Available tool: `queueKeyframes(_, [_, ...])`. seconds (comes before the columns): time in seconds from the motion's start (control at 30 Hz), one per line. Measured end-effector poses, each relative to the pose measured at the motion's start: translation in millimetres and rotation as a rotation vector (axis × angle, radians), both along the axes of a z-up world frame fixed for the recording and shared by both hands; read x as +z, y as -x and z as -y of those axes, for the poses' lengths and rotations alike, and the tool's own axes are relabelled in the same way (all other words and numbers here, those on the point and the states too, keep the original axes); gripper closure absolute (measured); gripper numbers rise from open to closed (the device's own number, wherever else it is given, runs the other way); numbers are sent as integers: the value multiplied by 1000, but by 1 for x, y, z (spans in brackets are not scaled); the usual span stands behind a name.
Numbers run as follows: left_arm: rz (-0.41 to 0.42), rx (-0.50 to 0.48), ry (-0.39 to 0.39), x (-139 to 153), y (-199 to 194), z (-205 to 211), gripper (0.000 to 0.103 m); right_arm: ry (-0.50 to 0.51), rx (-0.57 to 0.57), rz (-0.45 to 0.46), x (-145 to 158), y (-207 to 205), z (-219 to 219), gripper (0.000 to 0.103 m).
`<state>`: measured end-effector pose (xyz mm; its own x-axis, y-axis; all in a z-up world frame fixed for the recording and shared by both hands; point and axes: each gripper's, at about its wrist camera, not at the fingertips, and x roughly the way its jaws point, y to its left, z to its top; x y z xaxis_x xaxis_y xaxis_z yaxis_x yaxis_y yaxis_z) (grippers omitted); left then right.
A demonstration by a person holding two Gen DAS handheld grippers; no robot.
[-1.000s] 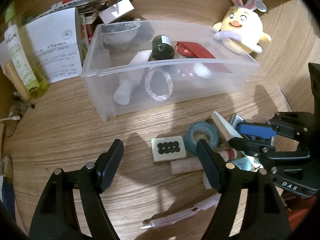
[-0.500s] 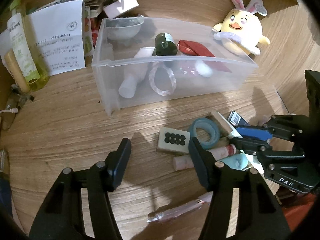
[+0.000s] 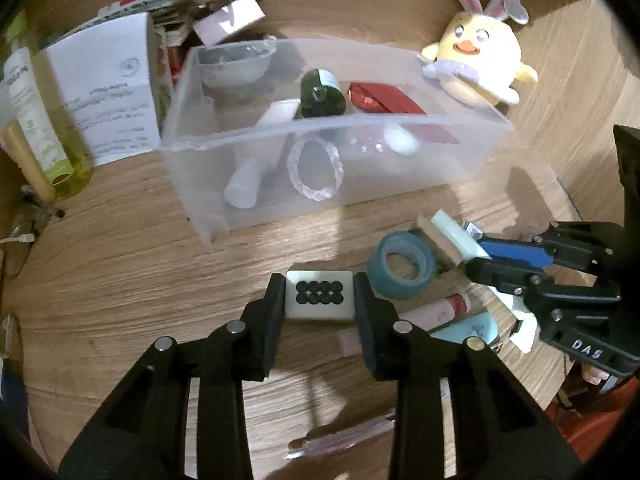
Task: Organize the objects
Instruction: 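Place the tile and white marker into the clear box and release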
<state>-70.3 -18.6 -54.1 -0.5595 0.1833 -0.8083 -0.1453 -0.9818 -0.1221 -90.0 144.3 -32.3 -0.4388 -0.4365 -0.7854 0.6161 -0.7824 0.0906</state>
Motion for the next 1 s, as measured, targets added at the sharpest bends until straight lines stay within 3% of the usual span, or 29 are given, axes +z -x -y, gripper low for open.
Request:
queueKeyframes(0.57, [-246, 73, -111, 81, 5, 16, 70, 219, -69, -190, 90, 15, -24, 89])
queueKeyframes(0.77, [-267, 89, -119, 92, 22, 20, 70, 228, -100, -277, 117, 36, -16, 89])
queueKeyframes(1.0, [-224, 99, -105, 81, 52, 21, 70, 199, -129, -252, 109, 72, 5, 89])
